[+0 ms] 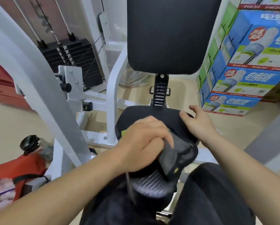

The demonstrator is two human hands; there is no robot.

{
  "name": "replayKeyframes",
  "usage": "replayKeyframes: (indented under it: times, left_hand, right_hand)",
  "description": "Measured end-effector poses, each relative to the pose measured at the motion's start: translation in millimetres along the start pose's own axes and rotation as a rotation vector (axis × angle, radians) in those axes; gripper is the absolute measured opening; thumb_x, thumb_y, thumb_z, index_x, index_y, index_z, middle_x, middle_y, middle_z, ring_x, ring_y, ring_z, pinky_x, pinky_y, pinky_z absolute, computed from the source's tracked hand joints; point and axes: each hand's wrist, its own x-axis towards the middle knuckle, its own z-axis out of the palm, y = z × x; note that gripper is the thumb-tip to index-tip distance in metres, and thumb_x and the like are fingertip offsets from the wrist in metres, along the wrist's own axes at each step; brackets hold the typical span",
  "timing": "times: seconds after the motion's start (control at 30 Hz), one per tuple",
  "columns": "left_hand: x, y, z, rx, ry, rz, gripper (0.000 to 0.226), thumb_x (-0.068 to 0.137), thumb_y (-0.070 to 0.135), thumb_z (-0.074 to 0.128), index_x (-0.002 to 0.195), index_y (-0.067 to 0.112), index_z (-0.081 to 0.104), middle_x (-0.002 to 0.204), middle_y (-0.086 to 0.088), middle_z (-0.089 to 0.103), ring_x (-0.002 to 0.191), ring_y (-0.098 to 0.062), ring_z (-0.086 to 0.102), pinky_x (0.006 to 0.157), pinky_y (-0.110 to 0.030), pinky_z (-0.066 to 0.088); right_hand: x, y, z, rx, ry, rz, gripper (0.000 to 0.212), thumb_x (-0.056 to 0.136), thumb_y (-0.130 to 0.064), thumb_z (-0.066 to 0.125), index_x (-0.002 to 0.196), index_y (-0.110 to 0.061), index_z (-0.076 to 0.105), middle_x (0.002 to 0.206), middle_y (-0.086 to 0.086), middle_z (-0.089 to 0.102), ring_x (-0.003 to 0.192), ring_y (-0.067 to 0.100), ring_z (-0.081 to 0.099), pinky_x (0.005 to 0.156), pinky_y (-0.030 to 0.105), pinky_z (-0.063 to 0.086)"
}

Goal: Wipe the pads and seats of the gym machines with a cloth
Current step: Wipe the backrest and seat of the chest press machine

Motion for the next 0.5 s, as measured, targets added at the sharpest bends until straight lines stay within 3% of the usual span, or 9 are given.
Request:
replayKeyframes:
  times: [0.1,0.17,0.27,0.37,0.43,0.5]
  left_hand:
    - [20.5,-54.3,-8.5,0.317,-0.062,-0.181,0.040,0.099,0.032,0.045,0.134,0.040,0.063,0.142,0.010,0.057,0.139,-0.019,0.041,0.118,-0.047,0.032]
    - [42.1,-87.8,-12.7,0.339,-0.152,-0.304,0.043,0.103,0.034,0.046,0.145,0.042,0.054,0.155,0.007,0.046,0.146,-0.021,0.032,0.122,-0.045,0.026]
    - [80.9,-120.4,-10.2,0.302,-0.133,-0.412,0.042,0.105,0.029,0.044,0.144,0.040,0.055,0.149,0.003,0.050,0.140,-0.028,0.036,0.117,-0.039,0.028]
    - [103.7,-131.2,-4.5,0.278,-0.067,-0.531,0.040,0.103,0.030,0.042,0.139,0.038,0.059,0.137,0.000,0.057,0.132,-0.032,0.041,0.114,-0.044,0.035]
    - [86.5,-112.3,3.8,0.286,-0.045,-0.472,0.035,0.102,0.032,0.046,0.131,0.039,0.063,0.127,0.004,0.059,0.126,-0.028,0.044,0.110,-0.045,0.038]
    - [45.2,-69.7,10.1,0.260,-0.005,-0.261,0.030,0.100,0.033,0.051,0.124,0.041,0.066,0.118,0.010,0.062,0.116,-0.022,0.048,0.106,-0.040,0.039]
  right_hand:
    - [3.0,-9.4,2.1,-0.015,-0.037,0.001,0.060,0.101,-0.043,0.057,0.152,-0.011,0.048,0.154,0.007,0.052,0.141,0.027,0.048,0.110,0.036,0.038]
    - [2.1,-9.8,7.8,-0.049,-0.060,0.023,0.057,0.098,-0.049,0.055,0.142,-0.013,0.059,0.142,0.008,0.062,0.130,0.028,0.057,0.106,0.038,0.044]
    - [5.9,-3.6,15.2,-0.180,-0.034,-0.028,0.064,0.085,-0.065,0.042,0.115,-0.018,0.073,0.113,0.007,0.070,0.104,0.028,0.065,0.089,0.039,0.054]
    - [11.0,5.1,16.9,-0.182,-0.008,-0.047,0.058,0.086,-0.065,0.038,0.099,-0.020,0.074,0.101,0.006,0.069,0.094,0.025,0.064,0.079,0.036,0.052]
    - [6.8,2.8,16.2,-0.141,0.050,-0.039,0.040,0.093,-0.054,0.041,0.074,-0.026,0.063,0.088,0.003,0.061,0.084,0.022,0.057,0.069,0.035,0.044]
    - [5.9,3.9,17.6,-0.065,0.090,-0.006,0.041,0.098,-0.041,0.044,0.060,-0.024,0.042,0.076,0.000,0.047,0.075,0.023,0.047,0.060,0.035,0.034]
